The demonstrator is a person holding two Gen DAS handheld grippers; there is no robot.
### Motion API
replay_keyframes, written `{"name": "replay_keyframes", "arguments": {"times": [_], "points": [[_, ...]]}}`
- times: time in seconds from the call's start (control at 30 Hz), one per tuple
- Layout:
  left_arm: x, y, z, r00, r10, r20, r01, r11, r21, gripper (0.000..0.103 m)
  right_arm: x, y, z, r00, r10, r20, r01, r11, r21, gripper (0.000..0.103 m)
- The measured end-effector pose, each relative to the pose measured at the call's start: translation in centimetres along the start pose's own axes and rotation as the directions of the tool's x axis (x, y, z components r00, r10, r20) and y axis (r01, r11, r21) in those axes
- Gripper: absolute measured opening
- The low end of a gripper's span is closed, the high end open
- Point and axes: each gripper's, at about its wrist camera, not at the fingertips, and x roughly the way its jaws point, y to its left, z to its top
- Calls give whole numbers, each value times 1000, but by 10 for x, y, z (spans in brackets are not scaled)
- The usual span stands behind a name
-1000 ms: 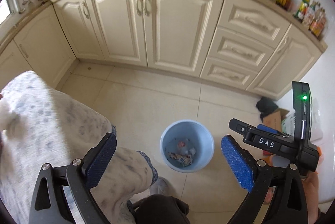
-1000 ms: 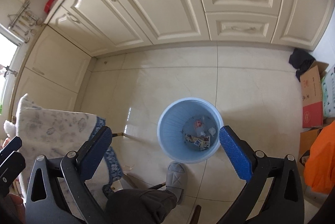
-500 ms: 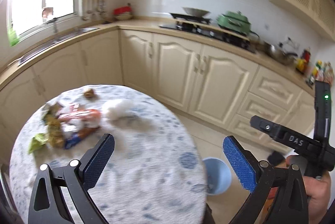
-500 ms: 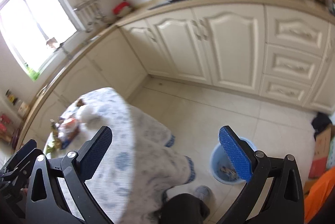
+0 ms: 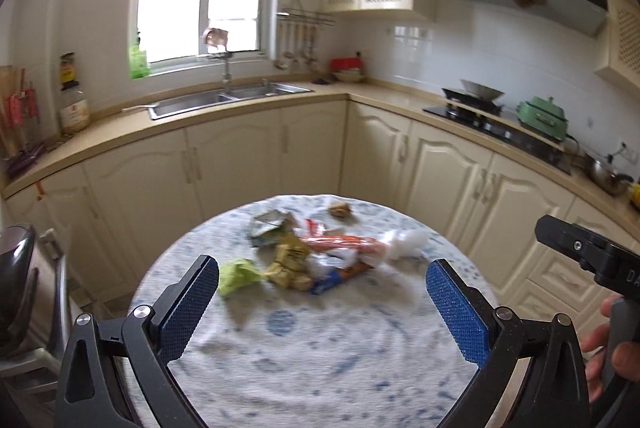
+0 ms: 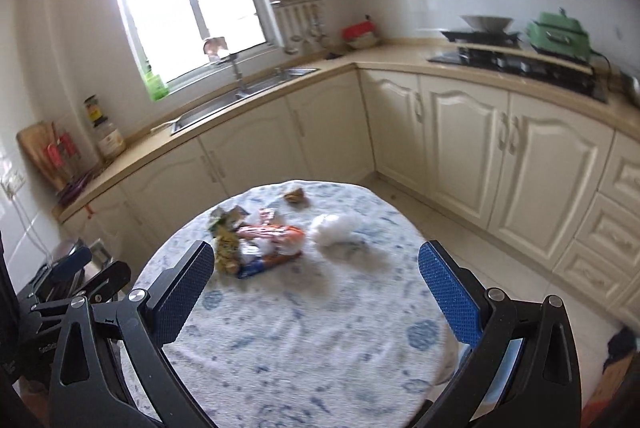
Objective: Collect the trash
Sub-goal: 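Return both tools from the bucket to the table, then grasp the orange sausage pack with the right tool while the left tool grasps the green wrapper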
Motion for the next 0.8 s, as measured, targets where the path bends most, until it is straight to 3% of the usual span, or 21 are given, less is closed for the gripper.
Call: {"name": "replay_keyframes", "arguments": {"times": [0.17,0.33,0.47,0.8], "points": [[-9,18,-6,996,83,19,-83,997,-9,102,7,48,-2,999,33,7,-32,995,-97,103],[13,34,-18,994,104,-28,-105,994,-30,102,27,71,-8,998,63,-29,-66,986,-153,103],[46,46,-21,989,128,-74,-131,991,-39,102,62,81,-12,994,61,-90,-77,978,-196,103],[174,77,-17,968,175,-178,-179,984,-9,102,160,79,-14,975,13,-223,-77,957,-278,102]]}}
